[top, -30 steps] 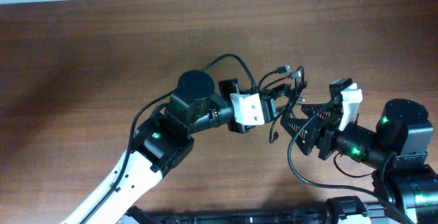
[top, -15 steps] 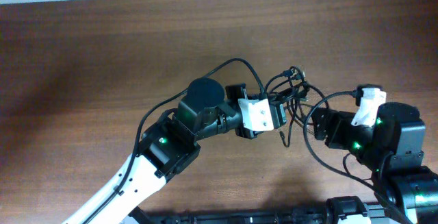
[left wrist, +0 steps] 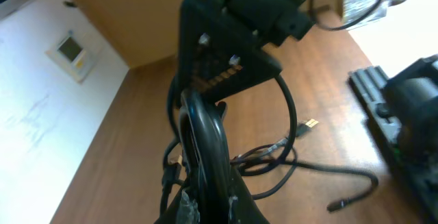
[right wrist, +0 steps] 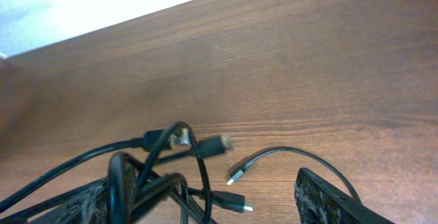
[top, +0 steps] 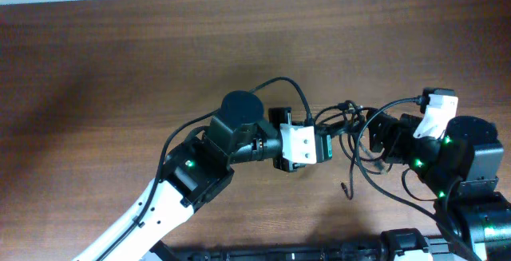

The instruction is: Untangle cables

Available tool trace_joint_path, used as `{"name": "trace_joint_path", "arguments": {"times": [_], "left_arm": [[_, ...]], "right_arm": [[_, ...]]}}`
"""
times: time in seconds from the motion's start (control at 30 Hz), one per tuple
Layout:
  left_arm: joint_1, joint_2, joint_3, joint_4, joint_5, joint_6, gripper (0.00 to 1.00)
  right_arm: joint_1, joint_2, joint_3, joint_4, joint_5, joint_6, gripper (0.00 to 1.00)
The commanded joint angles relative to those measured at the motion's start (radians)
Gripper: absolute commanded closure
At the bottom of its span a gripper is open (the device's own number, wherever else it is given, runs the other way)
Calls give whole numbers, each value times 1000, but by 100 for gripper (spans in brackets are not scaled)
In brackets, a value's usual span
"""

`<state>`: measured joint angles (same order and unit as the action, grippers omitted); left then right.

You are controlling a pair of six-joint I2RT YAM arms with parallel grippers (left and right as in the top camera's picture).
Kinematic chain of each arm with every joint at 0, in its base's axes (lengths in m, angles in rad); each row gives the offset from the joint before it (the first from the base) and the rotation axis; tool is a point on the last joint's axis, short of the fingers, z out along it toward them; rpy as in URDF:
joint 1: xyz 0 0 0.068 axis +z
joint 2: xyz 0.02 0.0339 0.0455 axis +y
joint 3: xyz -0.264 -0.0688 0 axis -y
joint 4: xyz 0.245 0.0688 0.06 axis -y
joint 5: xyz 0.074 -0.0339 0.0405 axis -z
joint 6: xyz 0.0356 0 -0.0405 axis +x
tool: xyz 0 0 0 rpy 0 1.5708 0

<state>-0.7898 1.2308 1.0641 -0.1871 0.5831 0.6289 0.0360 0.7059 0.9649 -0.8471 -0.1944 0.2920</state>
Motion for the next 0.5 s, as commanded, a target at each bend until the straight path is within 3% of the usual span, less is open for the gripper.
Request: {"name": "trace_joint_path", "arguments": {"times": [0.0, 0.07, 0.23, 0.33, 0.47], "left_arm": [[-6, -2, 10, 6, 121, 27, 100], [-7, -2, 10, -1, 122, 61, 100], [-7, -2, 10, -9, 136, 110, 100], [-7, -2, 10, -8, 131, 110, 100], [-6, -2, 10, -10, -34, 109, 100]], "right_arm": [[-4, -1, 11, 8, -49, -79, 28], [-4, -1, 11, 13, -50, -79, 35], [-4, 26, 11, 14, -50, -79, 37], [-4, 54, 11, 14, -79, -79, 49], [-4, 81, 11, 6, -132, -79, 53]]}}
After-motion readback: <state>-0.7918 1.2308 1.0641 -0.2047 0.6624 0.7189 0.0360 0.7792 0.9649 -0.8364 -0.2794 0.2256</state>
